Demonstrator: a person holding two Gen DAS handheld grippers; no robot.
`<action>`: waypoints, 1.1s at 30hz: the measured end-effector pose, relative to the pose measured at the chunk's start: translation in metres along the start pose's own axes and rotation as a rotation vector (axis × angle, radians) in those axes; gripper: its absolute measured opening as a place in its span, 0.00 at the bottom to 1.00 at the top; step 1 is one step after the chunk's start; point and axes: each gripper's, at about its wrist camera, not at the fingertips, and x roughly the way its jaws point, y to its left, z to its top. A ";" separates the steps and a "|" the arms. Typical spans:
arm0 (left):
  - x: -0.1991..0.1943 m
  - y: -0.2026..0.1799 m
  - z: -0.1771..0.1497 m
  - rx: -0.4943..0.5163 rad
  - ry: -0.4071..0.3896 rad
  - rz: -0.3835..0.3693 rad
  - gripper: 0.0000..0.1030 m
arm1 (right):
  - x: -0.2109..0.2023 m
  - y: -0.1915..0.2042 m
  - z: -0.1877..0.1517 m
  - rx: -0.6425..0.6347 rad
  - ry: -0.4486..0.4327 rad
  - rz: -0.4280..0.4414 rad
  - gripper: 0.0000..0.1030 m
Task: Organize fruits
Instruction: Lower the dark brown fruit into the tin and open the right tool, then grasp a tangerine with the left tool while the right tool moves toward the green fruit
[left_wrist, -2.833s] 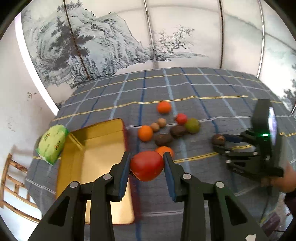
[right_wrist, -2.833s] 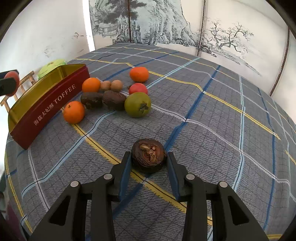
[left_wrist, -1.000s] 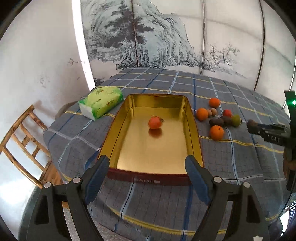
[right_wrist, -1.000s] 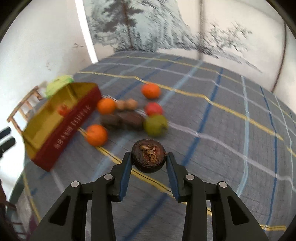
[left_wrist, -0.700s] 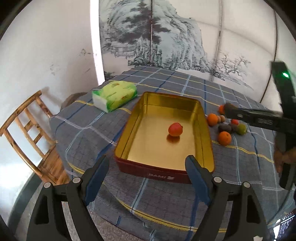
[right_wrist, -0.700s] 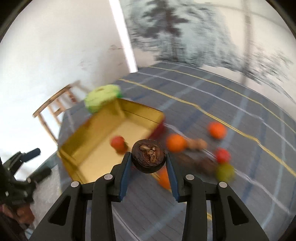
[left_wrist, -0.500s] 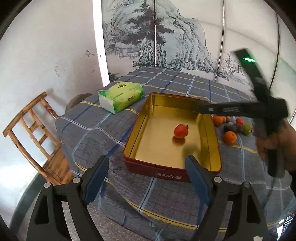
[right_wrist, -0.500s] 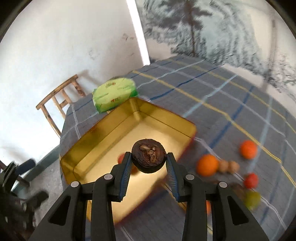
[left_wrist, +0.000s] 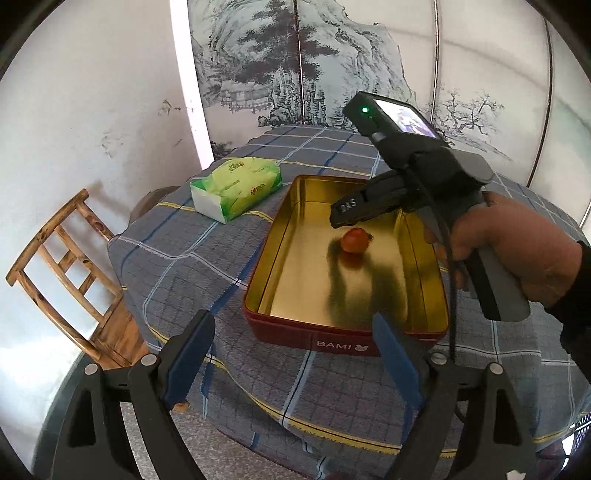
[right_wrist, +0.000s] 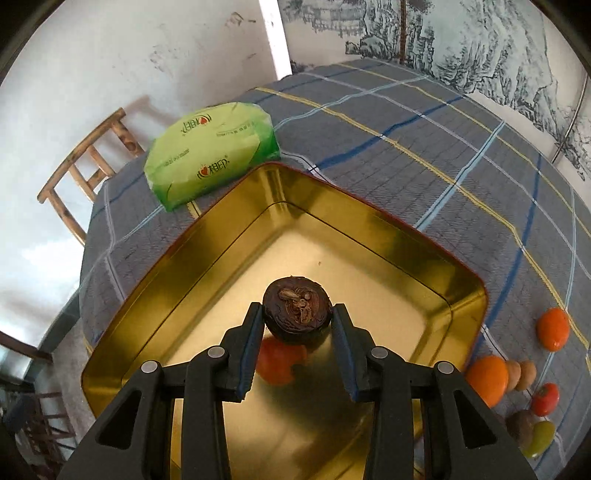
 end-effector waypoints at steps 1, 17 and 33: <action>0.001 0.001 0.000 -0.003 0.002 0.002 0.82 | 0.002 0.002 0.003 0.002 0.000 0.008 0.38; 0.007 -0.001 -0.005 0.020 0.021 0.017 0.86 | -0.040 0.011 0.008 0.037 -0.206 0.052 0.40; -0.020 -0.069 0.017 0.226 -0.069 -0.218 0.89 | -0.142 -0.176 -0.241 0.279 -0.251 -0.360 0.47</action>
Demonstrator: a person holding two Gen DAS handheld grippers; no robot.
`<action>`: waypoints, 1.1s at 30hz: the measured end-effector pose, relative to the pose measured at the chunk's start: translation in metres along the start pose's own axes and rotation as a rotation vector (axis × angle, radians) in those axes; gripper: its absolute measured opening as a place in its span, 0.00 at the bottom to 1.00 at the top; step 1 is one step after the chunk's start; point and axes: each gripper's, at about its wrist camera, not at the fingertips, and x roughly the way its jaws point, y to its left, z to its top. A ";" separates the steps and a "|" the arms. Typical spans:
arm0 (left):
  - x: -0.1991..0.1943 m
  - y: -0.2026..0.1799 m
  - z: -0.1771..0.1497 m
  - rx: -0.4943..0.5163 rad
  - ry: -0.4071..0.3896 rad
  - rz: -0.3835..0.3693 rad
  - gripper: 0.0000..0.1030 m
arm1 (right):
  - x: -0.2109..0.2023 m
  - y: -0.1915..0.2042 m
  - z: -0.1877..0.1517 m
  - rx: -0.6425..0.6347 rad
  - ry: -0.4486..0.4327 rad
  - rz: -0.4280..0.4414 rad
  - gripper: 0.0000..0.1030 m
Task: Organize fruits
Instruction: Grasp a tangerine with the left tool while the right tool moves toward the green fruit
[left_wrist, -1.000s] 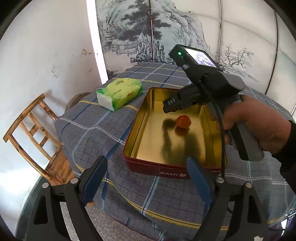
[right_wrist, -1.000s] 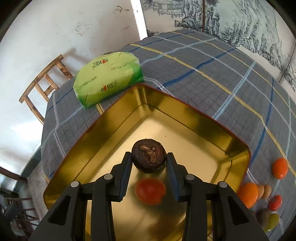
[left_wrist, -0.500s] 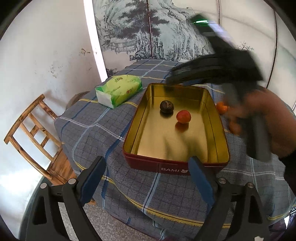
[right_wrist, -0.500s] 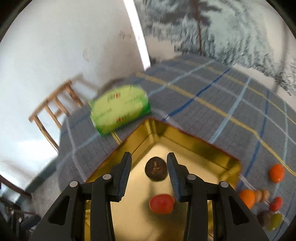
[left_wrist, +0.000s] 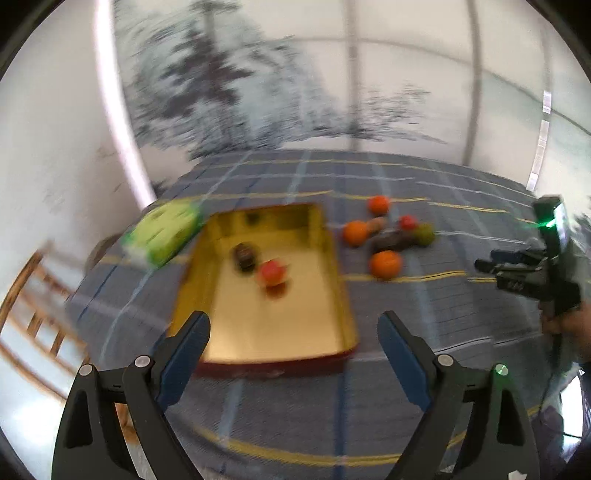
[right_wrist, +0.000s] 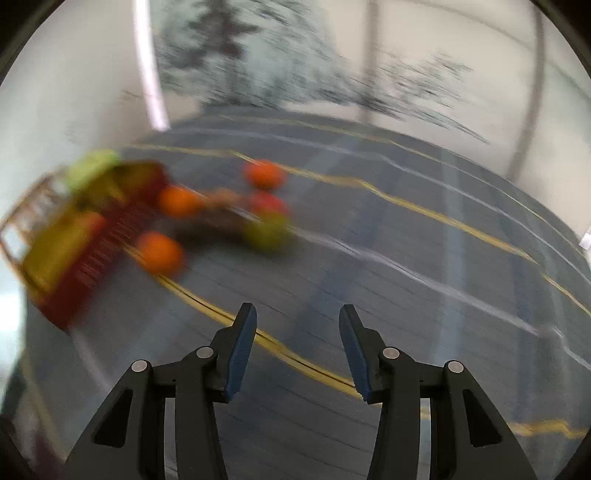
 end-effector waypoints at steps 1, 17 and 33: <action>0.005 -0.009 0.008 0.019 0.014 -0.067 0.90 | 0.000 -0.013 -0.007 0.028 0.009 -0.007 0.47; 0.166 -0.078 0.065 0.051 0.335 -0.156 0.51 | 0.000 -0.045 -0.029 0.064 -0.021 -0.024 0.63; 0.165 -0.106 0.040 0.143 0.286 -0.116 0.32 | -0.008 -0.047 -0.015 0.094 -0.036 0.135 0.64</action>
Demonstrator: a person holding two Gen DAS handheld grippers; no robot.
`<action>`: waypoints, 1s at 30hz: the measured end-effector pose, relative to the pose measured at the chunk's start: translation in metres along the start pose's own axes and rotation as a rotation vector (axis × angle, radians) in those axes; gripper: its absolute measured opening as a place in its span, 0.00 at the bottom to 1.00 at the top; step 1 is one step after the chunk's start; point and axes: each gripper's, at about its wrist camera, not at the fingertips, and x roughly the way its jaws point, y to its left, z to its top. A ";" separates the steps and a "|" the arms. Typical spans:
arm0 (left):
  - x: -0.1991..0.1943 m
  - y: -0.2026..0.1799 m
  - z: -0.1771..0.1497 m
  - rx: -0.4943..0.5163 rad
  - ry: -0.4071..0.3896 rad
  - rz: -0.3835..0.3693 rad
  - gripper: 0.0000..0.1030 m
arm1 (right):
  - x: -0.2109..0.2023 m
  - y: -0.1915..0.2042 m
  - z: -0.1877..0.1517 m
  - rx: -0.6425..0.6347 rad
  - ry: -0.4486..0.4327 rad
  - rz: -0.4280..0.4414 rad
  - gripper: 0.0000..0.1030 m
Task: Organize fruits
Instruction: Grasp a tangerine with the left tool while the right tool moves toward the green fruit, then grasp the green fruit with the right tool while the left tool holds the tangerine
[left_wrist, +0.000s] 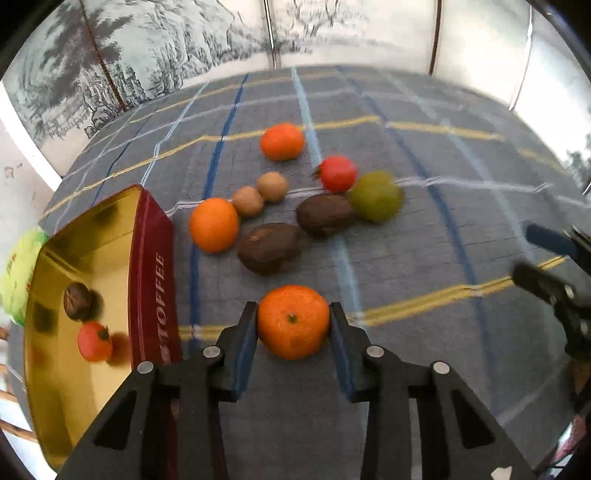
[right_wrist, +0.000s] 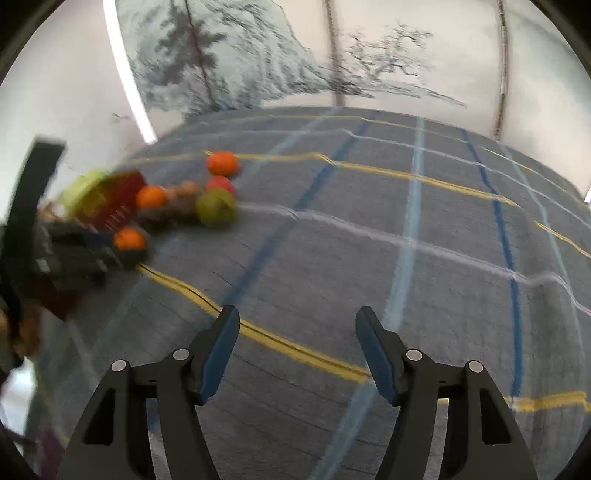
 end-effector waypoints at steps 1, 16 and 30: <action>-0.006 -0.002 -0.002 -0.010 -0.013 -0.005 0.32 | -0.005 0.007 0.010 -0.031 -0.028 0.018 0.64; -0.085 -0.003 -0.034 -0.121 -0.101 -0.130 0.33 | 0.082 0.055 0.078 -0.307 0.034 0.136 0.65; -0.102 0.005 -0.038 -0.152 -0.141 -0.140 0.33 | 0.060 0.070 0.068 -0.325 0.041 0.040 0.37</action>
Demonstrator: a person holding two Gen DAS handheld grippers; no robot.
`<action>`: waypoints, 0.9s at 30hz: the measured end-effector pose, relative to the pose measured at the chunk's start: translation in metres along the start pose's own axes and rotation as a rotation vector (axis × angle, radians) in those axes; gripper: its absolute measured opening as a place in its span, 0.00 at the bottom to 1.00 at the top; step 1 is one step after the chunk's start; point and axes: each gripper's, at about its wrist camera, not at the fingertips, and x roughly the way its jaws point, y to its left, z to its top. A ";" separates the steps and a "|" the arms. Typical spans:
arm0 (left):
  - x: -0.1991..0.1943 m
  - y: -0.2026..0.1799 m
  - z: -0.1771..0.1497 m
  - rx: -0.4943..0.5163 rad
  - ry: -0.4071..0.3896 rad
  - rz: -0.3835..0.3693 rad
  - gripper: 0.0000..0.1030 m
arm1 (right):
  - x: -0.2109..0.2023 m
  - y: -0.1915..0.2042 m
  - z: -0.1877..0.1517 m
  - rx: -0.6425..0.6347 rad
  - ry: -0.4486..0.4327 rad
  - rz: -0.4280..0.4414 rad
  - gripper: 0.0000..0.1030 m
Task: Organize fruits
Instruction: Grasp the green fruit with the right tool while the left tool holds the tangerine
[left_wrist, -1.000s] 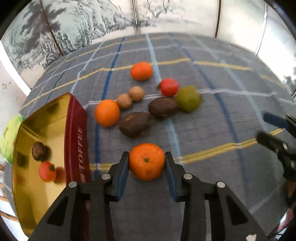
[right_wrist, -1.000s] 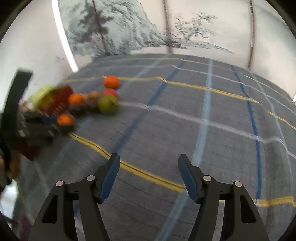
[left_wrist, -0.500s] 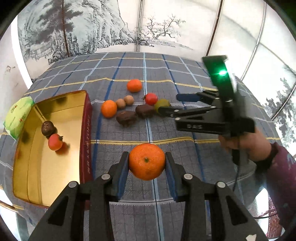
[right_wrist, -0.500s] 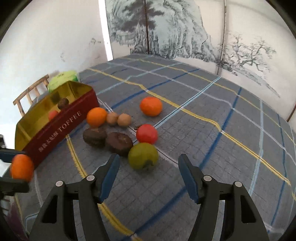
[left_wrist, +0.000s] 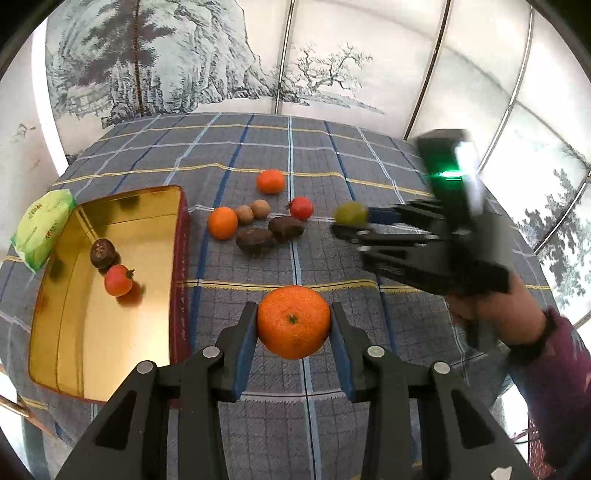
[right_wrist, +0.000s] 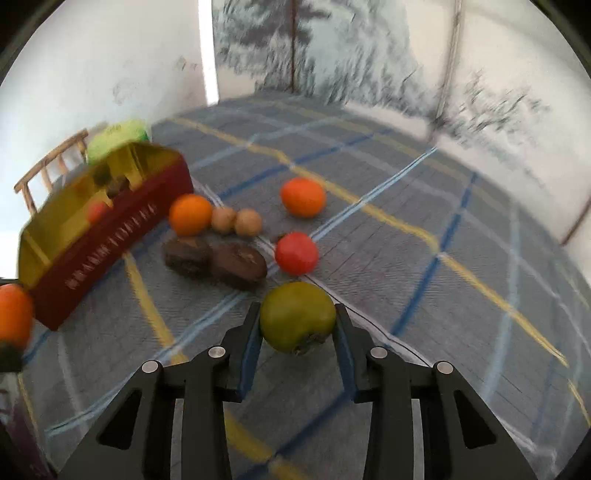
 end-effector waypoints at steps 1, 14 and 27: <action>-0.002 0.000 -0.001 -0.002 -0.001 0.004 0.33 | -0.013 0.002 0.000 0.011 -0.016 -0.015 0.37; -0.032 0.005 -0.008 -0.039 -0.048 0.016 0.33 | -0.109 0.027 0.009 0.004 -0.105 -0.258 0.37; -0.054 0.016 -0.011 -0.064 -0.089 0.032 0.33 | -0.149 0.052 0.022 -0.009 -0.189 -0.273 0.37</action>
